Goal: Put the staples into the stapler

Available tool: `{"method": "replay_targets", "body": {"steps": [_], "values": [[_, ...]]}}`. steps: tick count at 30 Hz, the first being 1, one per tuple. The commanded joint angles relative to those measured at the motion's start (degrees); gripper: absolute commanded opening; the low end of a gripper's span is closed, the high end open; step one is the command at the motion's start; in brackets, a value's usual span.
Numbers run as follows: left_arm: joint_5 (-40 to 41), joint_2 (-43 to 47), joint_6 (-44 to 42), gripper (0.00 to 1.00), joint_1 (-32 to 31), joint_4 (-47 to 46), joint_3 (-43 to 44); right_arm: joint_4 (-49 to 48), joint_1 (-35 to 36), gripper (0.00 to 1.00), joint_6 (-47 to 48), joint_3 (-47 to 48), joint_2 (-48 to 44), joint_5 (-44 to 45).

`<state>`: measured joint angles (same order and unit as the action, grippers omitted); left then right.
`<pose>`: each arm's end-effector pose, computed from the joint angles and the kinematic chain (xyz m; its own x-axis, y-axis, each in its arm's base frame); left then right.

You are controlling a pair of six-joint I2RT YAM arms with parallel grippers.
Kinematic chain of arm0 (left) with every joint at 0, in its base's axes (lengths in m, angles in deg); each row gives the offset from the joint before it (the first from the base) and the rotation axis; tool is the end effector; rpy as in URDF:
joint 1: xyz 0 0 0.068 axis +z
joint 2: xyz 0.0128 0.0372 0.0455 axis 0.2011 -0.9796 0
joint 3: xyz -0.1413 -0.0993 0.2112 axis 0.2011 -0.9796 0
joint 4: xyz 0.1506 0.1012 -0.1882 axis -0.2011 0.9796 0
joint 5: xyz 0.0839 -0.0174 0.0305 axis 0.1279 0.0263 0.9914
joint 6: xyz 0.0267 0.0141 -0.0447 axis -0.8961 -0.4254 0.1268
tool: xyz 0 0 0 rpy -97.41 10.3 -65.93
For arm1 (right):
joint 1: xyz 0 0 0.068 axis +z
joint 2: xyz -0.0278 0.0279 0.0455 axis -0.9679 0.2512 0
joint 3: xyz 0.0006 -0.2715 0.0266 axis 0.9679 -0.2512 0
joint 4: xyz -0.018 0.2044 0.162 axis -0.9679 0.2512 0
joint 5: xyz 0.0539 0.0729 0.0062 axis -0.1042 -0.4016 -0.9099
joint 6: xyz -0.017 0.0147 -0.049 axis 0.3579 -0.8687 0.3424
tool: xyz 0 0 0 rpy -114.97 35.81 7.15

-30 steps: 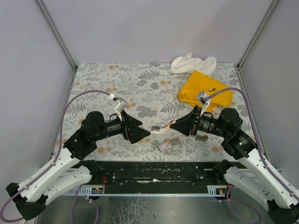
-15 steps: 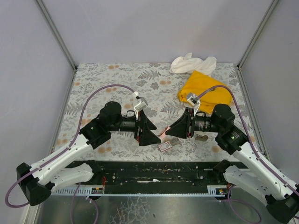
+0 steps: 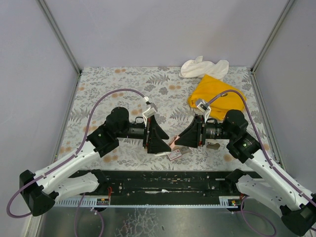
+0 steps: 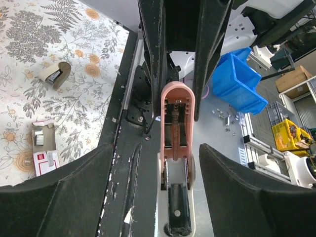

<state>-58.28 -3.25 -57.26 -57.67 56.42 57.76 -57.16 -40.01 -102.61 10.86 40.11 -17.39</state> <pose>0.1364 -0.1777 0.3445 -0.5098 0.1093 -0.8533 0.8601 0.0438 -0.5082 0.1303 0.1272 0.3557 -0.5573 0.0572 -0.8283 -0.8289 0.0192 0.5591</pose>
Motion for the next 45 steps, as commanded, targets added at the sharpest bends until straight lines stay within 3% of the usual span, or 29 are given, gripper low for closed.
{"method": "replay_targets", "body": {"steps": [1,8,15,19,20,22,23,25,29,32,39,45], "values": [[-1.41,-0.9,2.02,0.66,-0.82,-5.69,-0.84,-3.79,-0.19,0.0,-0.84,0.06,-0.09,-1.93],[-1.52,-1.6,2.73,0.38,-1.23,-6.32,-0.82,-3.34,-0.2,0.0,-0.73,-0.81,-0.49,-1.45],[-1.54,-2.16,2.7,0.0,-1.28,-4.73,-0.38,2.01,-0.2,0.0,3.52,0.01,0.18,1.3],[0.71,-2.54,2.12,0.0,-1.32,-1.92,0.41,0.74,-0.15,0.01,3.19,-0.58,0.89,1.88],[1.52,-2.32,2.28,0.0,-1.35,-1.89,0.08,0.1,-0.19,0.05,2.77,-1.15,0.68,2.43],[3.46,-1.37,2.4,0.0,-1.36,-1.81,-0.67,-0.38,-0.2,0.21,2.51,-1.78,-0.05,3.72],[4.64,-0.84,2.4,0.0,-1.36,-1.56,-1.1,-0.32,-0.2,0.36,2.49,-1.93,-0.74,4.59],[7.08,0.25,2.4,0.0,-1.33,-1.32,-1.98,0.24,-0.15,0.54,2.84,-2.07,-1.89,6.23],[12.48,1.26,1.96,0.0,-1.32,0.56,-2.81,3.19,-0.2,0.75,4.39,-1.92,-3.43,9.99],[18.82,1.24,1.2,0.0,-1.24,4.37,-2.29,6.38,-0.19,0.8,5.74,-1.79,-4.66,15.34],[45.53,-3.08,0.96,0.0,1.31,15.53,-1.41,10.57,-0.2,0.96,7.21,-4.34,-8.23,28.34],[58.0,-9.74,3.07,0.0,7.94,13.29,-3.47,19.01,-0.2,1.0,9.73,-3.64,-7.13,38.73]]}}
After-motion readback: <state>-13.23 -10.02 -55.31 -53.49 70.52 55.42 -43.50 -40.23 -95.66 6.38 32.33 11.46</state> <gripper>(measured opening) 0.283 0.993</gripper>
